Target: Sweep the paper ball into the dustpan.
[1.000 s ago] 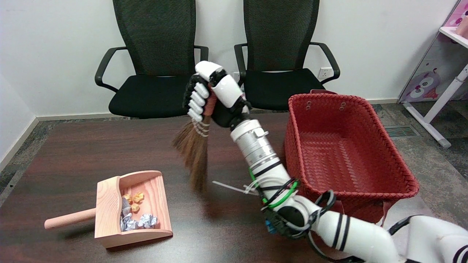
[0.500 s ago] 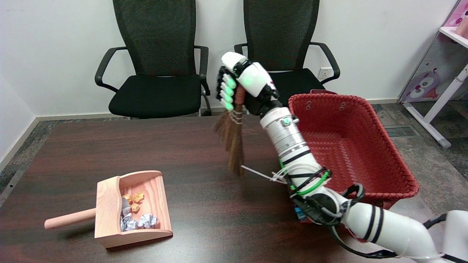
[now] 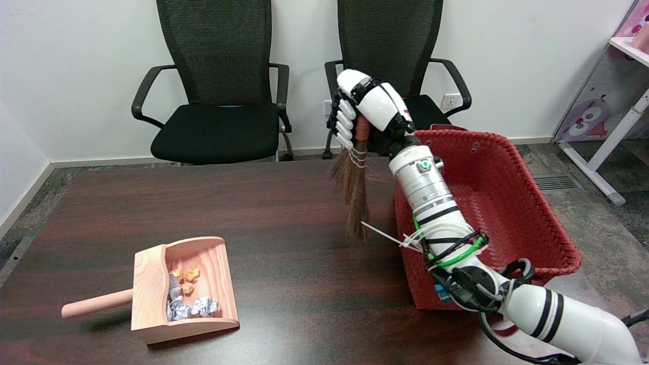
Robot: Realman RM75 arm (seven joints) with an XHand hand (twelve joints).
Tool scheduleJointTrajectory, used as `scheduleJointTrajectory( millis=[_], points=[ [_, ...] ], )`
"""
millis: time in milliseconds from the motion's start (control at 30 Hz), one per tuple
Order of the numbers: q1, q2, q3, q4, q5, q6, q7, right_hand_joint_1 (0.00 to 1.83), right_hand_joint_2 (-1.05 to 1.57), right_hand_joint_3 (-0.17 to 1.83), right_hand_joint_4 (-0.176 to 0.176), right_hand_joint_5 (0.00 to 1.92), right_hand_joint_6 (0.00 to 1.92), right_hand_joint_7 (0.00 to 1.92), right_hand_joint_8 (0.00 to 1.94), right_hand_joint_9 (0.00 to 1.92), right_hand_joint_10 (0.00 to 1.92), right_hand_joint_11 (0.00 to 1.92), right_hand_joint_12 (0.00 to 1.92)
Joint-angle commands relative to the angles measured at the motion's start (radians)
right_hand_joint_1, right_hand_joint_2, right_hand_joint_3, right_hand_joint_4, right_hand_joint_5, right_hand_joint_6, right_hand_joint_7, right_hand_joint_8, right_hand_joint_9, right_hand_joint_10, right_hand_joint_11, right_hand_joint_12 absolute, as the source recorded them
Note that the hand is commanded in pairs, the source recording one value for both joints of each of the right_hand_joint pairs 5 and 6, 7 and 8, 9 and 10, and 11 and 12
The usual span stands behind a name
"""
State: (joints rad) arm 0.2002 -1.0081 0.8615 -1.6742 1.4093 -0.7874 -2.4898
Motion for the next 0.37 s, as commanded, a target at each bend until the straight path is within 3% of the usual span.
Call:
scheduleJointTrajectory(
  millis=[33,367],
  points=[
    [-0.033,0.034,0.039,-0.035,0.028,0.003,-0.057,0.70,1.57,1.83,0.019,1.92,1.92,1.92,1.92,1.92,1.92,1.92,1.92],
    [-0.021,0.041,0.101,-0.138,0.020,0.026,-0.057,0.70,1.57,1.83,0.021,1.92,1.92,1.92,1.92,1.92,1.92,1.92,1.92]
  ],
)
